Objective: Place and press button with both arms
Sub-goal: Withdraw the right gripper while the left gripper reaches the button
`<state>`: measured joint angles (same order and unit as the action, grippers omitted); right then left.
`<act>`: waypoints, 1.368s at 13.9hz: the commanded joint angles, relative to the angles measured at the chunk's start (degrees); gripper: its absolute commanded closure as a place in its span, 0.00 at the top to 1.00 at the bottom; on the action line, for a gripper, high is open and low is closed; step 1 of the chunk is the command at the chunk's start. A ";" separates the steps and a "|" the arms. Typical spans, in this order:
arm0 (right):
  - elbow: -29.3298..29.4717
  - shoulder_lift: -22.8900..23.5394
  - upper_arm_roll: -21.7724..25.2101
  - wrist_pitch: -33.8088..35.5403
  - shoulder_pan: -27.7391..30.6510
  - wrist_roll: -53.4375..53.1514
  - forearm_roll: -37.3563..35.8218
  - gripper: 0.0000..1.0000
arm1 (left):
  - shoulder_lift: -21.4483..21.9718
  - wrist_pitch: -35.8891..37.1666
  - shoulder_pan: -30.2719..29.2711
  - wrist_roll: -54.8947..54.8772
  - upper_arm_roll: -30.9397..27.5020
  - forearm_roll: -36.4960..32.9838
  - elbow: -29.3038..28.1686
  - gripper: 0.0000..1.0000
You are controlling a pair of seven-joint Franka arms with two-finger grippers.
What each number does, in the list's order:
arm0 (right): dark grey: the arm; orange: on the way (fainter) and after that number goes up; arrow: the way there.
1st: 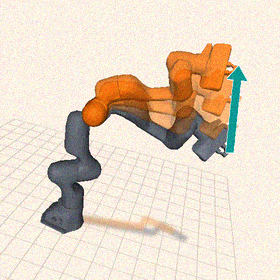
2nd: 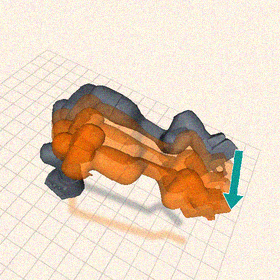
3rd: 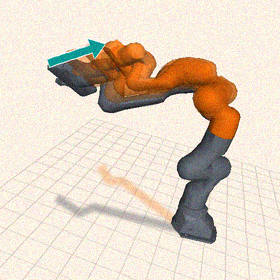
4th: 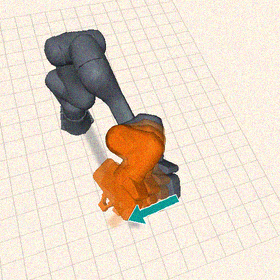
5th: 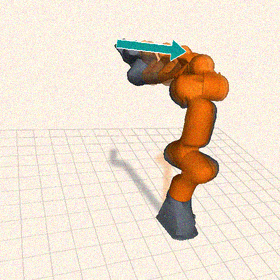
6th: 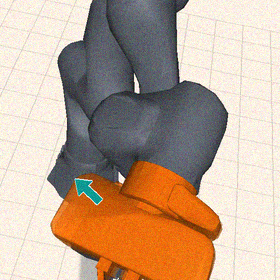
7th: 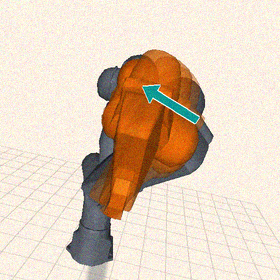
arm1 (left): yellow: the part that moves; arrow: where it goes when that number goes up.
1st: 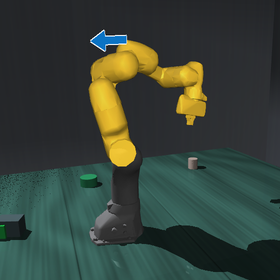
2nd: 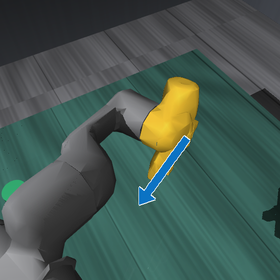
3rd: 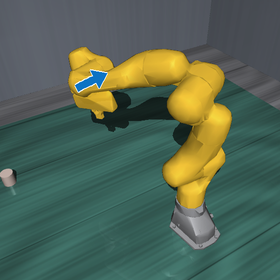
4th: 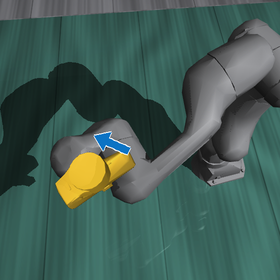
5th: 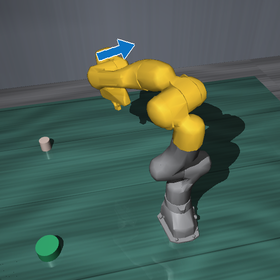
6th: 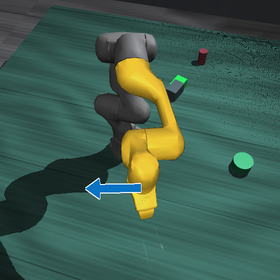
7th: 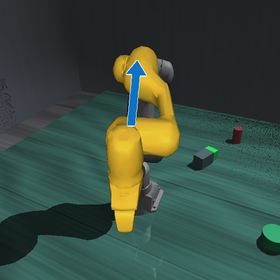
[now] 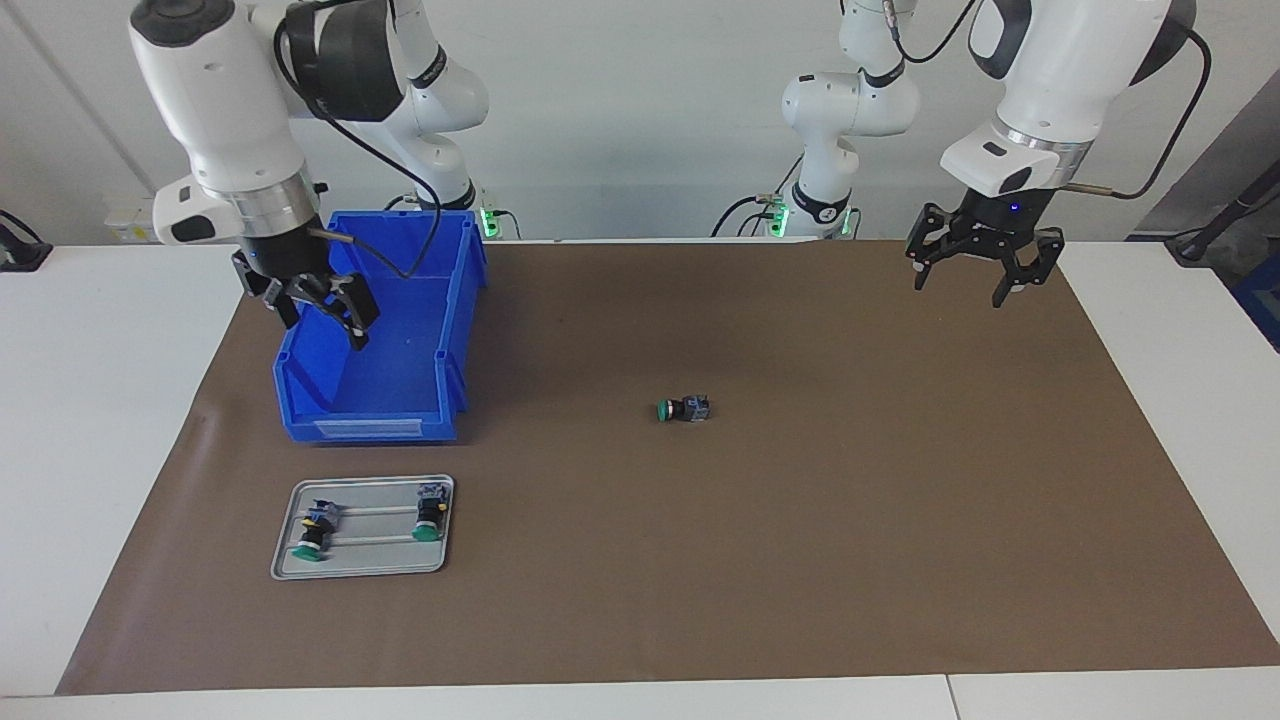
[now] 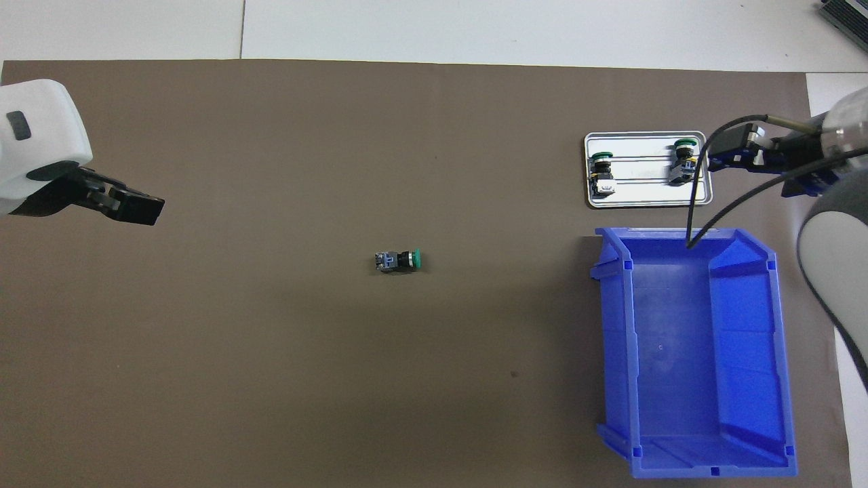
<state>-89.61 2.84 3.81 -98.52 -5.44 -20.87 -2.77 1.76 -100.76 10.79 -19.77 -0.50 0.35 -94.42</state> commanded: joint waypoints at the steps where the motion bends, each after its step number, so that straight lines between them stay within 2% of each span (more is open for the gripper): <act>1: -0.21 -3.53 -0.21 3.59 3.58 8.80 1.63 1.00 | 0.89 -2.69 3.09 -8.59 -0.55 2.36 -4.19 0.92; 6: -3.72 -5.82 -0.21 4.74 4.38 10.15 1.63 1.00 | -2.19 -5.77 8.36 -19.05 -0.46 6.23 -4.19 0.92; 9: -4.52 -6.36 -0.21 6.41 3.94 15.39 1.46 1.00 | -6.49 -9.71 13.63 -24.07 -0.55 6.41 -4.19 0.94; 12: -4.70 -6.53 -0.30 6.94 3.77 15.42 1.54 1.00 | -9.74 -12.26 17.67 -27.16 -0.55 6.41 -4.63 0.95; 14: -4.78 -6.53 -0.47 7.03 3.41 14.81 1.54 1.00 | -9.58 -19.97 19.71 -27.16 -0.55 6.41 -10.93 0.95; 15: -4.87 -6.53 -0.47 6.94 3.50 14.80 1.54 1.00 | -10.28 -22.18 20.23 -27.16 -0.55 6.41 -12.35 0.95; 17: -5.31 -6.71 -0.47 6.85 3.50 14.19 1.54 1.00 | -14.48 -25.61 22.78 -26.99 -0.64 6.33 -12.37 0.96; 19: -6.19 -7.32 -0.47 7.12 3.41 13.14 1.54 1.00 | -16.95 -28.08 23.23 -27.25 -0.64 5.71 -12.28 0.96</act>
<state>-93.25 -2.27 3.38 -91.80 -2.12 -7.16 -2.38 -13.17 -125.78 32.79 -45.50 -0.06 6.12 -106.53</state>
